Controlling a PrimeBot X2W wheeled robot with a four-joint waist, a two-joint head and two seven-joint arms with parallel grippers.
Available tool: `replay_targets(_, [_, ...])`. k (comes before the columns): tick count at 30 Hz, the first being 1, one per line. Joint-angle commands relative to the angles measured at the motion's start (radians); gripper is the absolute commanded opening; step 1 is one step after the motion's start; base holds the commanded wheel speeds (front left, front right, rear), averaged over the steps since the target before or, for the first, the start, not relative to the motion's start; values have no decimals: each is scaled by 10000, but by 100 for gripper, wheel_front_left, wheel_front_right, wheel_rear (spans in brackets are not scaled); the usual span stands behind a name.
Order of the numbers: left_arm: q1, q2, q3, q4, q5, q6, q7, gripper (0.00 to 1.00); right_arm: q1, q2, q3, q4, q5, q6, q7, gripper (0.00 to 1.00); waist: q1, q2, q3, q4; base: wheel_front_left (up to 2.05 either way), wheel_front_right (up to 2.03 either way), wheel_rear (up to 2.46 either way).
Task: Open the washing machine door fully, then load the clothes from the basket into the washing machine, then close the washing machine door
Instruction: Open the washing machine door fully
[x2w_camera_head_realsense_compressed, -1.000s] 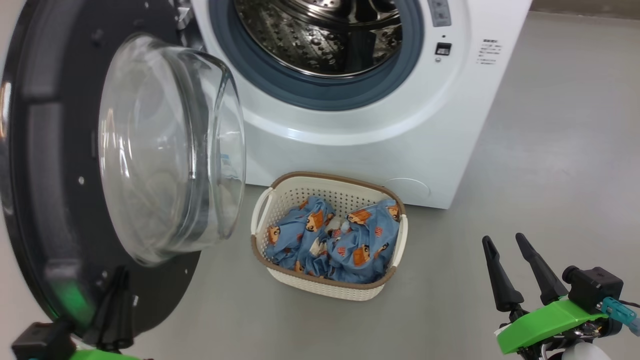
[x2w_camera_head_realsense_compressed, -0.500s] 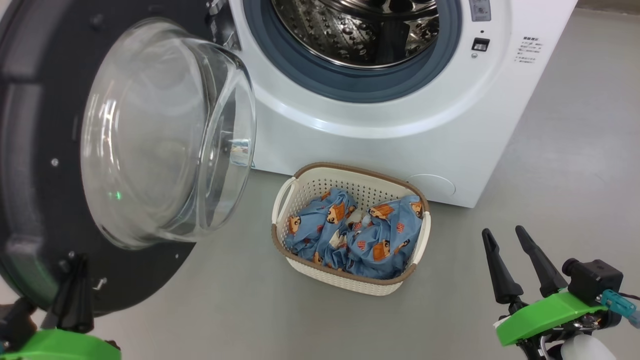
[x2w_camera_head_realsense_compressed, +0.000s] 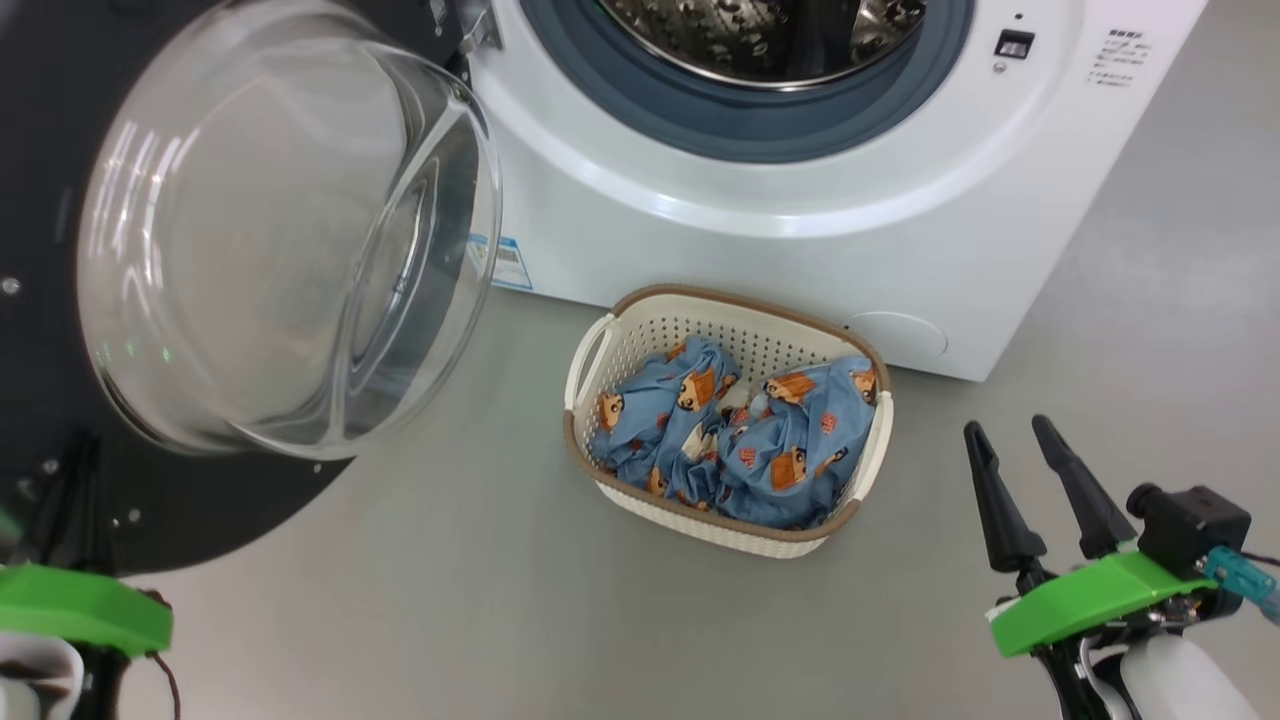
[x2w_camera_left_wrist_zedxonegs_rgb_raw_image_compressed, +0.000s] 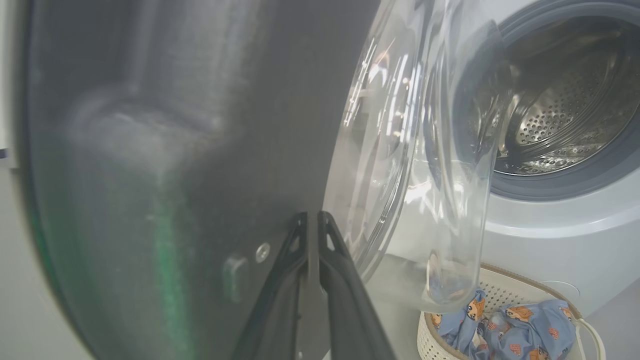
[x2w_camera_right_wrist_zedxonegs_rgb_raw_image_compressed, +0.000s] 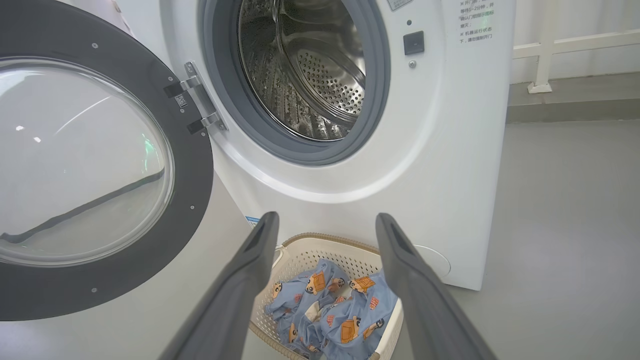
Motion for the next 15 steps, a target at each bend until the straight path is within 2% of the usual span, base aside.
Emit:
replay_targets(1, [-619,622,522,24,-117,20,6,0,-401,-35,198,-208,-149,75,-124,100,-1,0,162,104,0,0,0])
replay_targets(15, [-2748,1399,145,2544,120,-387,-111,0,-910,-39,145,-124,-297,75,-124,100,-1,0,733,463,0,0,0])
